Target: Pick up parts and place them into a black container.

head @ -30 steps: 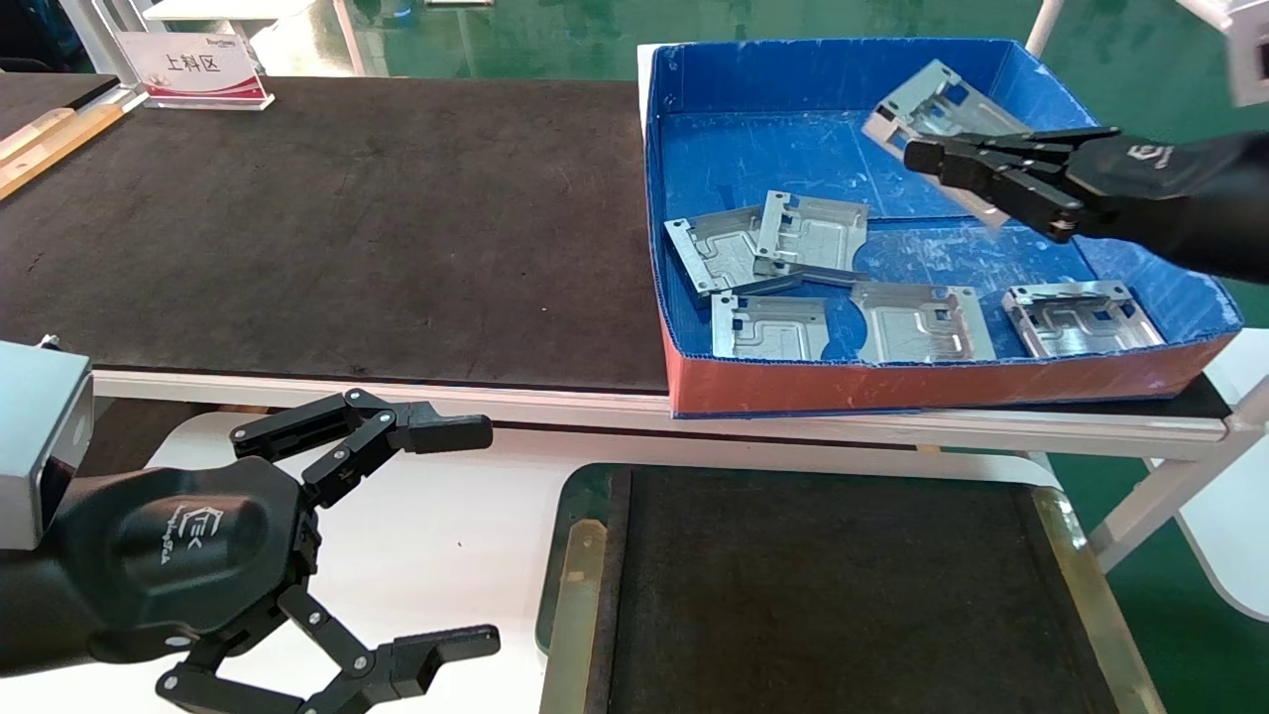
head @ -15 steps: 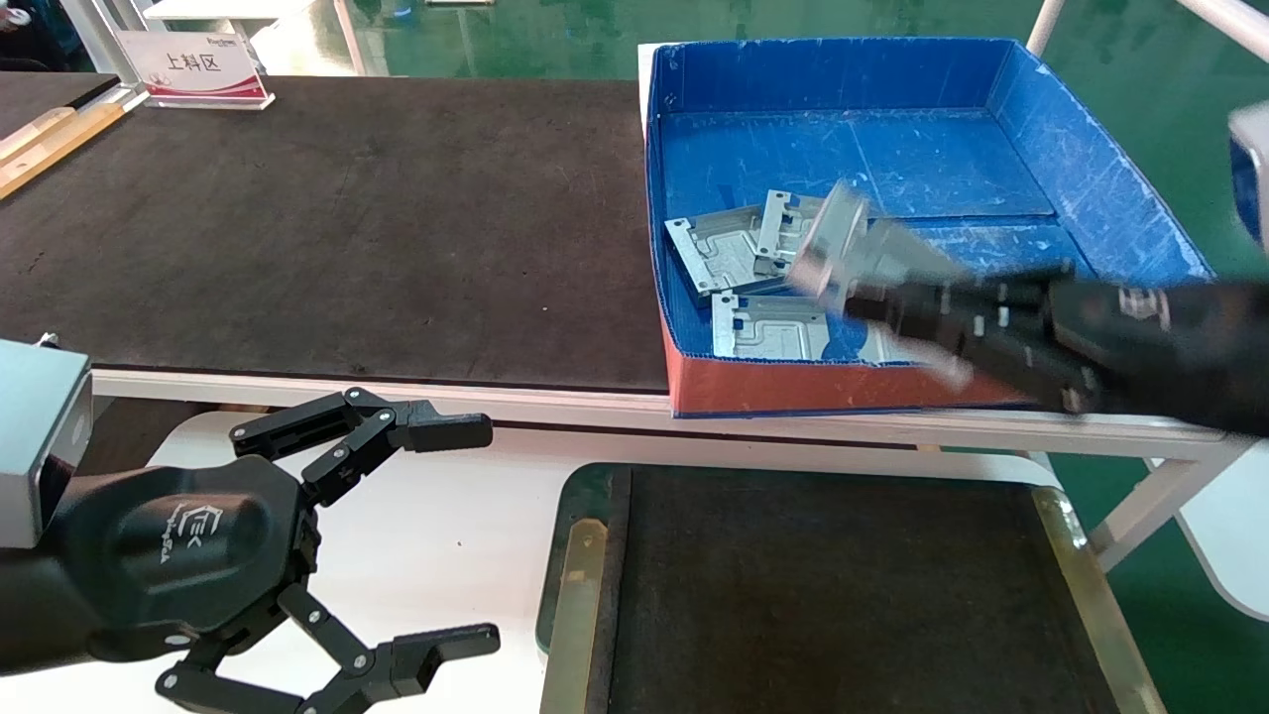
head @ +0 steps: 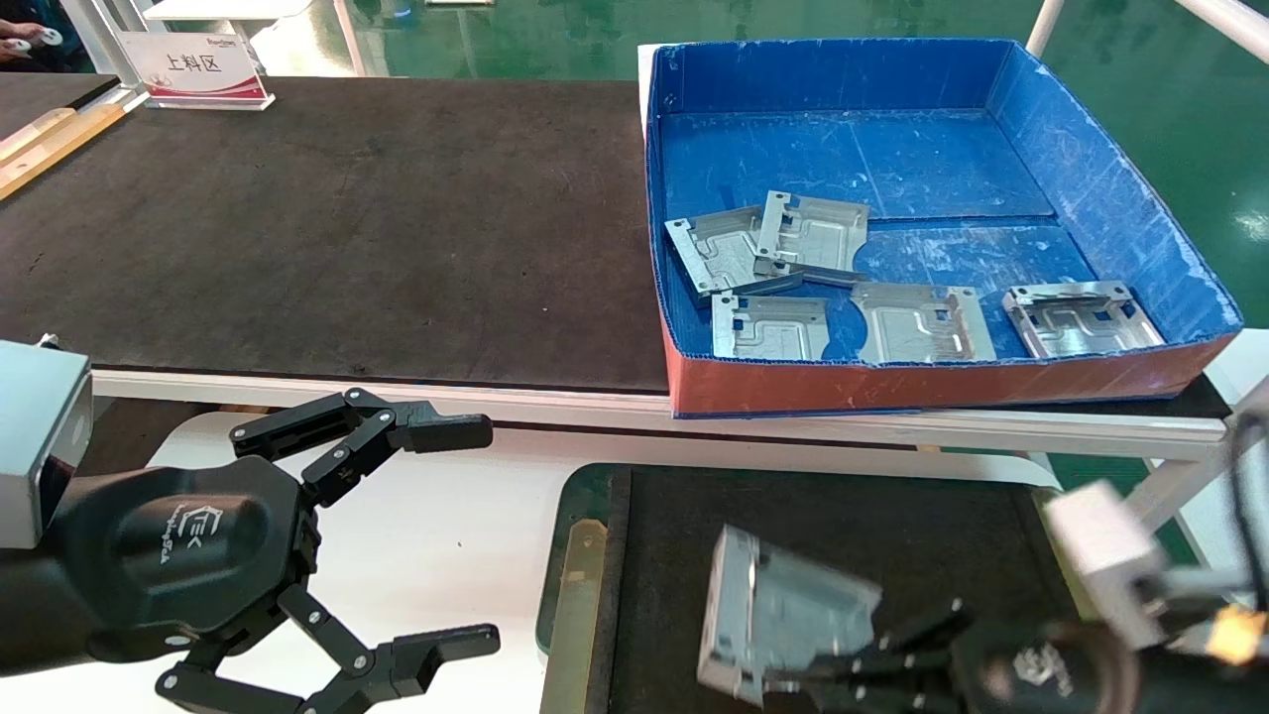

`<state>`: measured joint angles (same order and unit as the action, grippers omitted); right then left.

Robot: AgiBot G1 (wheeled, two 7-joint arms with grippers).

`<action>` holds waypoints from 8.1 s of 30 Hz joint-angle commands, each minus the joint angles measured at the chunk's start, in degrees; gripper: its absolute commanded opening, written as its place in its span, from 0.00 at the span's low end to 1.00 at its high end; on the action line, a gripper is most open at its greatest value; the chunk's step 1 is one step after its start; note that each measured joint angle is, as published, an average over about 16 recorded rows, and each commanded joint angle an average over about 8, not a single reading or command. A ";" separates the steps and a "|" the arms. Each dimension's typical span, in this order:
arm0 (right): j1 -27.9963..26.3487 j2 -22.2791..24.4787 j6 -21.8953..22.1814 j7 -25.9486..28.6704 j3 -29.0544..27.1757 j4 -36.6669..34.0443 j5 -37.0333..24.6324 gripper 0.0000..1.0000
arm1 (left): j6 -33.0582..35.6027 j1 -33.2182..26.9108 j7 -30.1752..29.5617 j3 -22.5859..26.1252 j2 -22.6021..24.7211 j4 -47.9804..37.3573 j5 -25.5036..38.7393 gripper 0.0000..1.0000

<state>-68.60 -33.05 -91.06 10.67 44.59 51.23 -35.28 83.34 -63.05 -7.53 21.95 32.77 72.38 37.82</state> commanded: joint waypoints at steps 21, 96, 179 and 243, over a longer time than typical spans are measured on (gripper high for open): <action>-8.69 -16.71 2.27 -19.78 11.97 -28.20 -18.44 0.00 | 0.00 0.00 0.00 0.01 0.00 0.00 -0.01 1.00; -20.16 -42.08 16.07 -40.08 16.70 -51.06 -27.84 0.00 | -0.01 -0.01 0.02 0.04 -0.01 0.00 -0.02 1.00; -26.70 -13.03 -0.64 -27.43 13.61 -16.79 5.62 1.00 | -0.04 0.00 0.03 0.06 -0.03 -0.01 -0.05 1.00; 7.87 -1.71 5.43 0.49 -29.60 23.30 -6.83 1.00 | -0.06 0.00 0.05 0.08 -0.04 -0.04 -0.08 1.00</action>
<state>-61.16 -34.88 -85.66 10.87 15.52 74.03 -41.99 83.29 -63.06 -7.48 22.03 32.73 72.35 37.74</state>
